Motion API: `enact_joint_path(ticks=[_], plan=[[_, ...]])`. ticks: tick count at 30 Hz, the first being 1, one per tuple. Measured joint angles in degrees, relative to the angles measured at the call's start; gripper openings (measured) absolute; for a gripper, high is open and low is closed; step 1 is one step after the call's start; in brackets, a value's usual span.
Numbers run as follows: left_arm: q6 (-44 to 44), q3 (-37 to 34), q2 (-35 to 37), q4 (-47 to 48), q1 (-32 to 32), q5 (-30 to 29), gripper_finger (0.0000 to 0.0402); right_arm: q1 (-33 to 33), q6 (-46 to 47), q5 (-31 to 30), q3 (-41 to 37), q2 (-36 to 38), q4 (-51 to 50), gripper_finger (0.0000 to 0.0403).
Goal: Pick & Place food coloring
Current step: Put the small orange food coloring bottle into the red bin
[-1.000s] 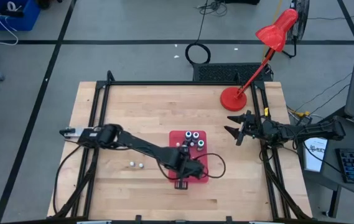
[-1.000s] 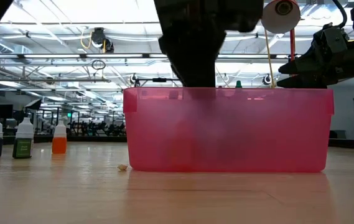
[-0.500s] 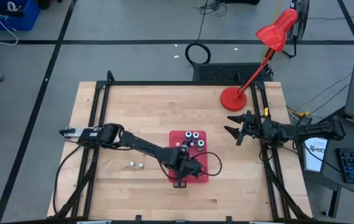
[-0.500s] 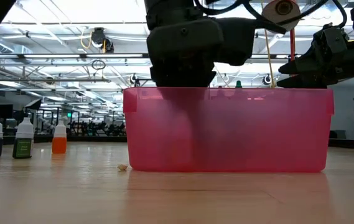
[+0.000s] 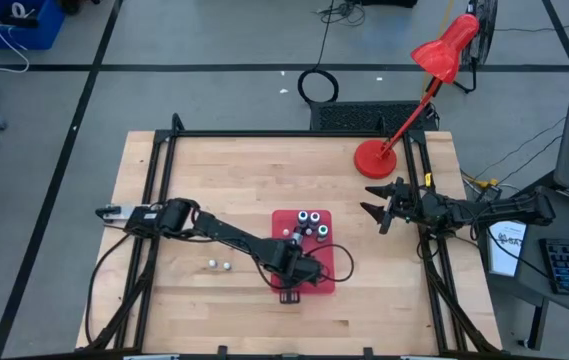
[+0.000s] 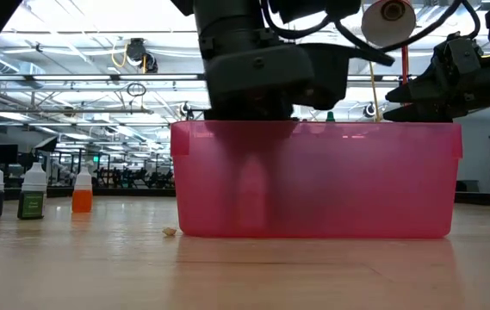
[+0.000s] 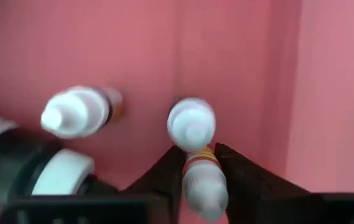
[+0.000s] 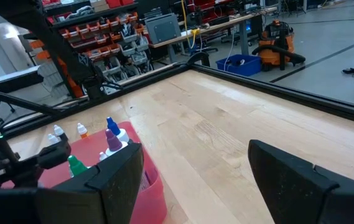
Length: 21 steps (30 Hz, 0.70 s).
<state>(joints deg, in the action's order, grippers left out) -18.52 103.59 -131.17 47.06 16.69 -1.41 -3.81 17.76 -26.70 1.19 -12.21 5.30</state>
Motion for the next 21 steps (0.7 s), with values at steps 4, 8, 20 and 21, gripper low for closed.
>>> enact_joint_path(ticks=[4,8,20,21], plan=[[0.1,0.0,0.0,-1.9,0.0,0.0,0.0168,0.0,0.0,0.0,0.0,0.0,0.0,0.0279],[0.8,0.1,0.0,-1.6,0.0,0.0,0.022,0.0,0.0,0.0,0.0,0.0,0.0,0.0279],[0.3,14.7,0.1,20.2,-0.2,-0.8,0.0268,0.0,0.0,0.0,0.0,0.0,0.0,0.0279],[-0.3,16.0,0.1,22.8,-0.2,-1.3,0.0266,0.0,0.0,0.0,0.0,0.0,0.0,0.0279]])
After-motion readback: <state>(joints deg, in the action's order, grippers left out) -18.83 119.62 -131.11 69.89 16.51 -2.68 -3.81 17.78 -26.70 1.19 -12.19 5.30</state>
